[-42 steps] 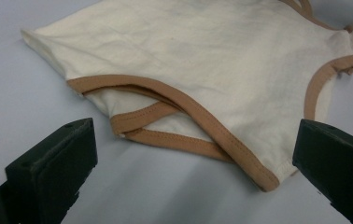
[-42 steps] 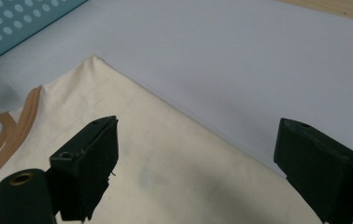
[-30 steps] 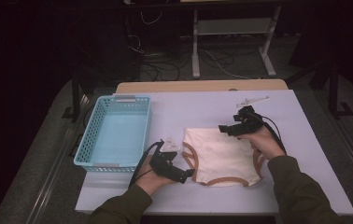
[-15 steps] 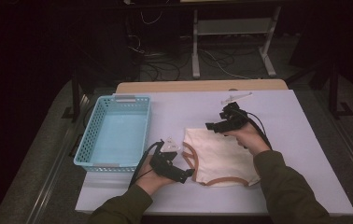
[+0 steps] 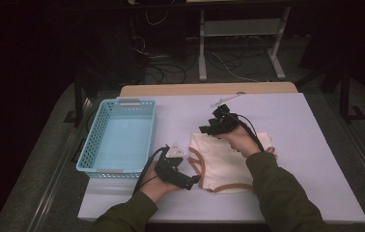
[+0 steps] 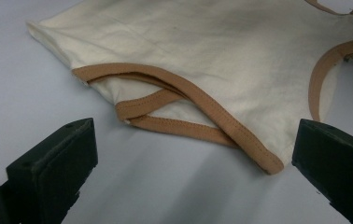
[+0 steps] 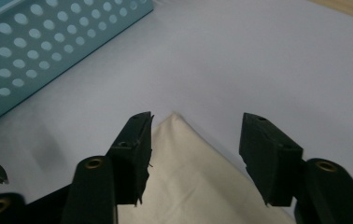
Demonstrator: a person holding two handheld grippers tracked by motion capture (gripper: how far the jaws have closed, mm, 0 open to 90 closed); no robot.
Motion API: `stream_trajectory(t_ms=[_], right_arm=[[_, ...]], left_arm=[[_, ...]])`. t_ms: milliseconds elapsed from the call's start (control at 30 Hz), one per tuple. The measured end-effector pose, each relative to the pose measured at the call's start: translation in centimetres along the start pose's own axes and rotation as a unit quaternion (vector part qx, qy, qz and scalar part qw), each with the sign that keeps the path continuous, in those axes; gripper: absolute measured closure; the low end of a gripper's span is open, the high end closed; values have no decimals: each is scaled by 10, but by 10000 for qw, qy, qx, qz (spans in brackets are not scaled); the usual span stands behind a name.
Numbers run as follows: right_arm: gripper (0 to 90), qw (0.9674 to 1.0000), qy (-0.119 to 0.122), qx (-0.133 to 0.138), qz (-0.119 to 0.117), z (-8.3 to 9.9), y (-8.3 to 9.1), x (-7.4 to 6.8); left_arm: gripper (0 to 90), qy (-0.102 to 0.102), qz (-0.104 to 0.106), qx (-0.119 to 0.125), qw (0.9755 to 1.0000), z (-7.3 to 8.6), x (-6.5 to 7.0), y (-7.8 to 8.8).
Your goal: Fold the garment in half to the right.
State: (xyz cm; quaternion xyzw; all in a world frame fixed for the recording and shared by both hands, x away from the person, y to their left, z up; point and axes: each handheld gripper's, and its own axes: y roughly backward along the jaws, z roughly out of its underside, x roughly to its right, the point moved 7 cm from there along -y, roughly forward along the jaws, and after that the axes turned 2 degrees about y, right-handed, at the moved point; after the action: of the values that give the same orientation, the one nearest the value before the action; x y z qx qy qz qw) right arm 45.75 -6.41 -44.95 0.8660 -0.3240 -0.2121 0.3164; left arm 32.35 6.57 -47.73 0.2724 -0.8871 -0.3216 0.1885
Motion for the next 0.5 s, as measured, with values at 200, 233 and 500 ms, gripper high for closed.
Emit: stream_trajectory(t_ms=[200,233,500], right_arm=[[539,9999,88,-84,-61,-2,-9,-6],[561,9999,89,-107,-66,-2,-11,-7],[674,9994,163,-294,-123,-3,-27,-12]], left_arm=[[0,24,0,-24,10000,1,0,0],[0,-16,-7,-62,10000,1,-1,0],[0,-26,-19,-86,10000,2,-1,0]])
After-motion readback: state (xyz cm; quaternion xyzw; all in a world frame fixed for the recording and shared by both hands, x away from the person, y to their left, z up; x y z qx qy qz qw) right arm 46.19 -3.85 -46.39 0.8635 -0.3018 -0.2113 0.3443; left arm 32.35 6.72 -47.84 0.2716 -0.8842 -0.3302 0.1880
